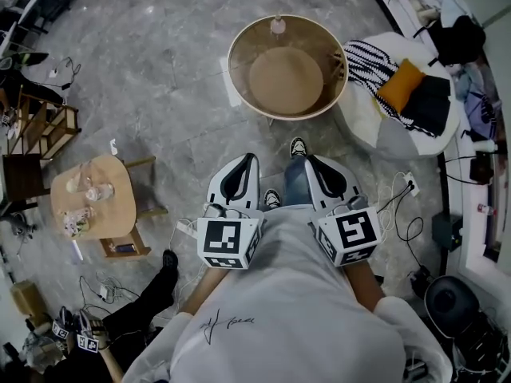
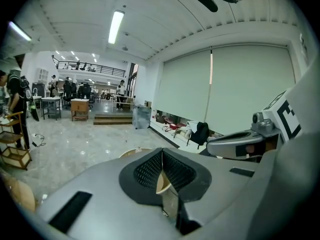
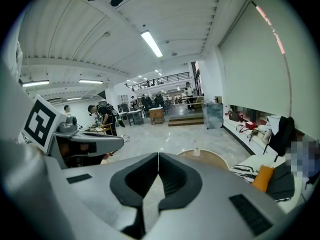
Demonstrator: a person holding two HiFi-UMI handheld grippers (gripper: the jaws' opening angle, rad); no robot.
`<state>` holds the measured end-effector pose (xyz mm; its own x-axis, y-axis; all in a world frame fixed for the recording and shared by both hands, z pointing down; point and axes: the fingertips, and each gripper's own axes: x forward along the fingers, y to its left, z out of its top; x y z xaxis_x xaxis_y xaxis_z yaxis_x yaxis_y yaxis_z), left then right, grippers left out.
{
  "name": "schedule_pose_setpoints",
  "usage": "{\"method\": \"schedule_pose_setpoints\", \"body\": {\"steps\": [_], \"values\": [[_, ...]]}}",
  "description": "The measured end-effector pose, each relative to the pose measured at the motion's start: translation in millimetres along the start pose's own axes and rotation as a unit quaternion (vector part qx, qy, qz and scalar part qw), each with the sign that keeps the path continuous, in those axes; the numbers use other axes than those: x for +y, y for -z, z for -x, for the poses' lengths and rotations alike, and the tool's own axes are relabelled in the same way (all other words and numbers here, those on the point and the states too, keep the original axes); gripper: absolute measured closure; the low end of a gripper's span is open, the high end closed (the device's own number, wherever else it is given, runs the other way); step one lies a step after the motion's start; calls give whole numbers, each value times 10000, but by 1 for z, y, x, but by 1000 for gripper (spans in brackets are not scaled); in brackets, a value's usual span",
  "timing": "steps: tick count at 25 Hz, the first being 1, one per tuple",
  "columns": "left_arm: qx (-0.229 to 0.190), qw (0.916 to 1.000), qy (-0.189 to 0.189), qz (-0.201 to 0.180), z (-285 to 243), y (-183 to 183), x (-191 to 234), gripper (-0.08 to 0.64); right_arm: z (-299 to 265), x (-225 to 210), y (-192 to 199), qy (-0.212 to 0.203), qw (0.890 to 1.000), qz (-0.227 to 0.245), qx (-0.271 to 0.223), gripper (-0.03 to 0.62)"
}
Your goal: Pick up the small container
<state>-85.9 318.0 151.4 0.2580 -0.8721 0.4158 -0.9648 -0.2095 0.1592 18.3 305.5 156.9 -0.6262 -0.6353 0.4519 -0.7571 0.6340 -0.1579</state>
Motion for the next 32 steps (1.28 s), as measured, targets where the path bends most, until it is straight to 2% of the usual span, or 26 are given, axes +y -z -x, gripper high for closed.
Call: {"method": "schedule_pose_setpoints", "body": {"steps": [18, 32], "values": [[101, 9988, -272, -385, -126, -67, 11, 541, -88, -104, -65, -394, 9992, 43, 34, 575], [102, 9975, -610, -338, -207, -97, 7, 541, -139, -183, -88, -801, 9967, 108, 94, 575]]}}
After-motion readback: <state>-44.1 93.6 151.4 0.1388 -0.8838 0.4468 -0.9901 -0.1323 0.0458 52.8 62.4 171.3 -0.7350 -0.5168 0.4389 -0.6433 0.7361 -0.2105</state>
